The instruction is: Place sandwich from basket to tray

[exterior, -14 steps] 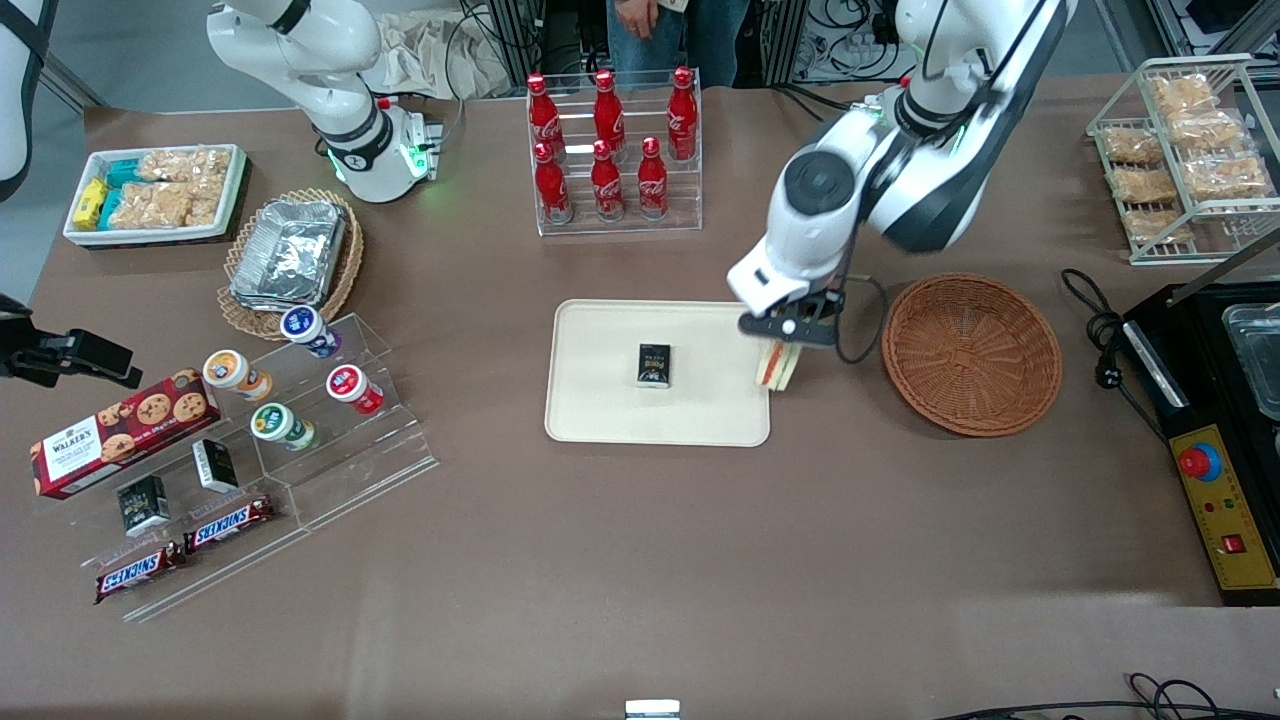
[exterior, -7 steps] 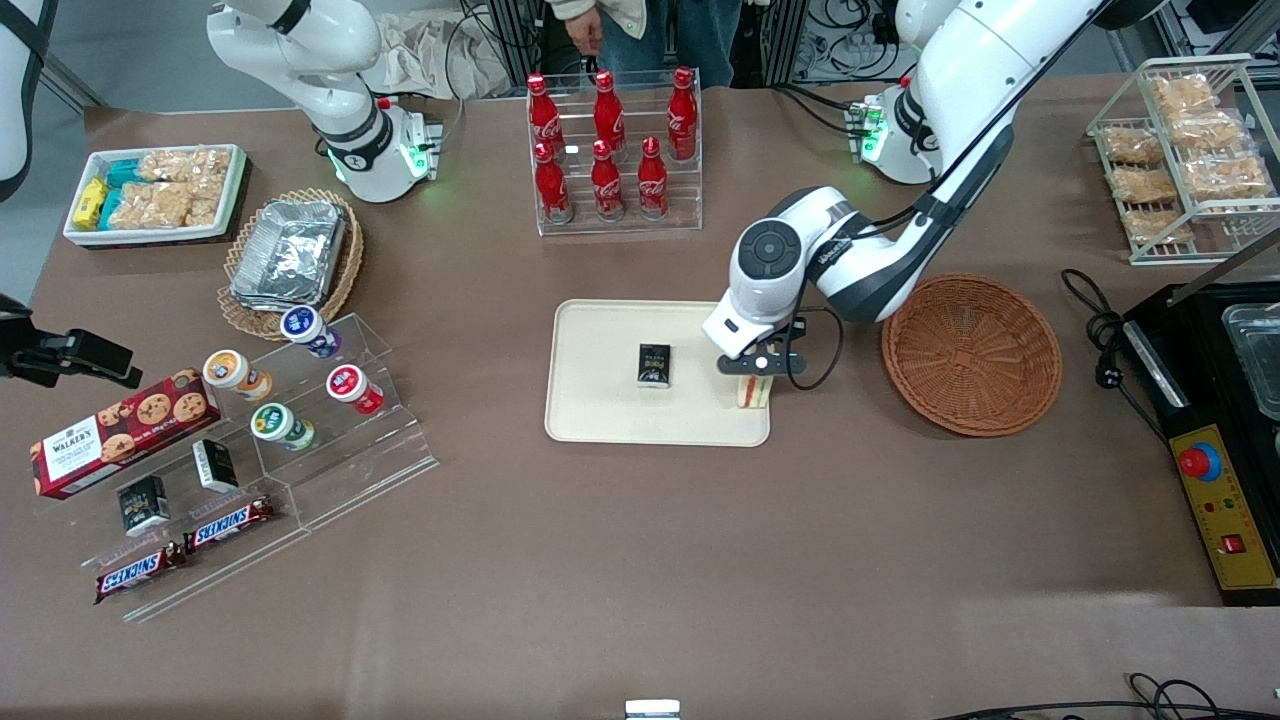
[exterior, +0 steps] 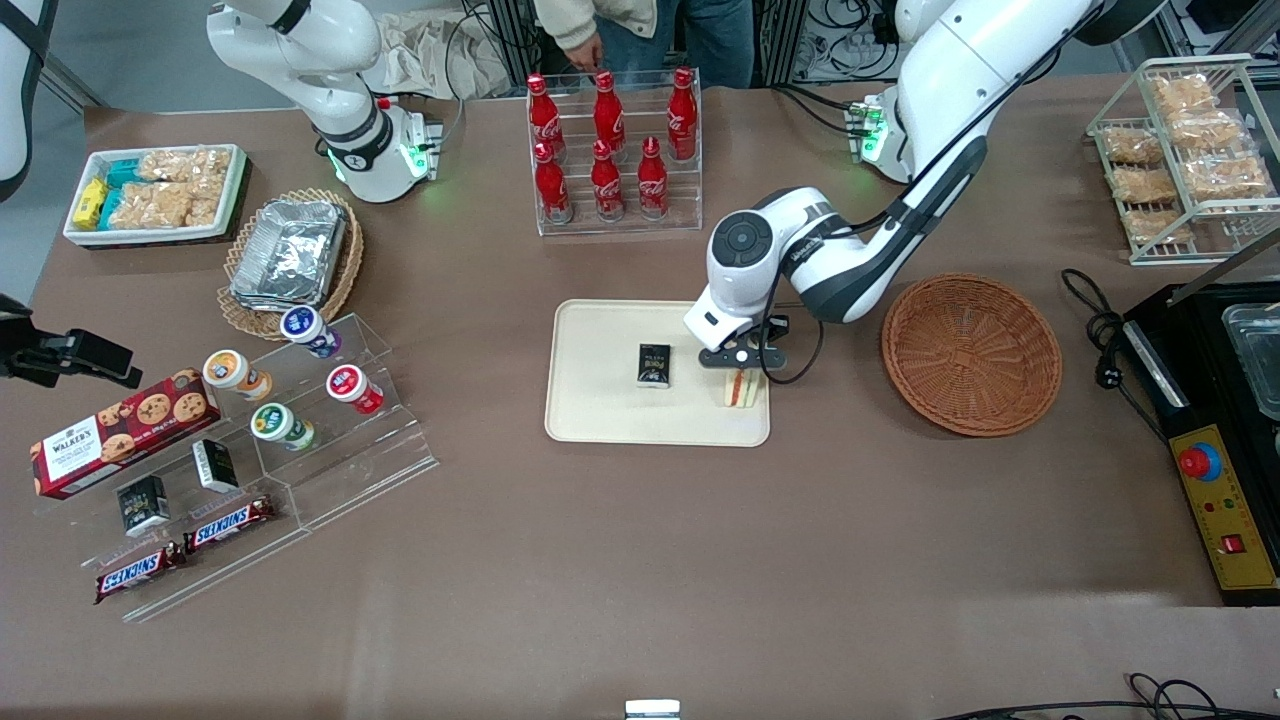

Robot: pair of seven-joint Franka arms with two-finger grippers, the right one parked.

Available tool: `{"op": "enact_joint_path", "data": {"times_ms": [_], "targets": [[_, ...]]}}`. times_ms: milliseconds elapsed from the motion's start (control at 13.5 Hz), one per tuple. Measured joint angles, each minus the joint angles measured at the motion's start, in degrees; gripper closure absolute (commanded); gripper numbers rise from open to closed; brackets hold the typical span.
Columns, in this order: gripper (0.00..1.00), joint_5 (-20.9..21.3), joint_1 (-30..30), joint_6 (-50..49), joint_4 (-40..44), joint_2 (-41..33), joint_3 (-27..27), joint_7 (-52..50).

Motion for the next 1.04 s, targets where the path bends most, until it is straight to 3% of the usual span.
{"op": "enact_joint_path", "data": {"times_ms": [296,519,741,1037], "targets": [[0.00,0.3,0.0,-1.1,1.6,0.1,0.0,-0.5],[0.00,-0.1,0.0,-13.8,9.1,-1.1,-1.8,-2.1],[0.00,-5.3,0.5,-26.4,19.9,-5.0,-3.5,-0.8],[0.00,-14.6,9.1,-34.2,27.1,-11.3,-3.4,16.3]]}}
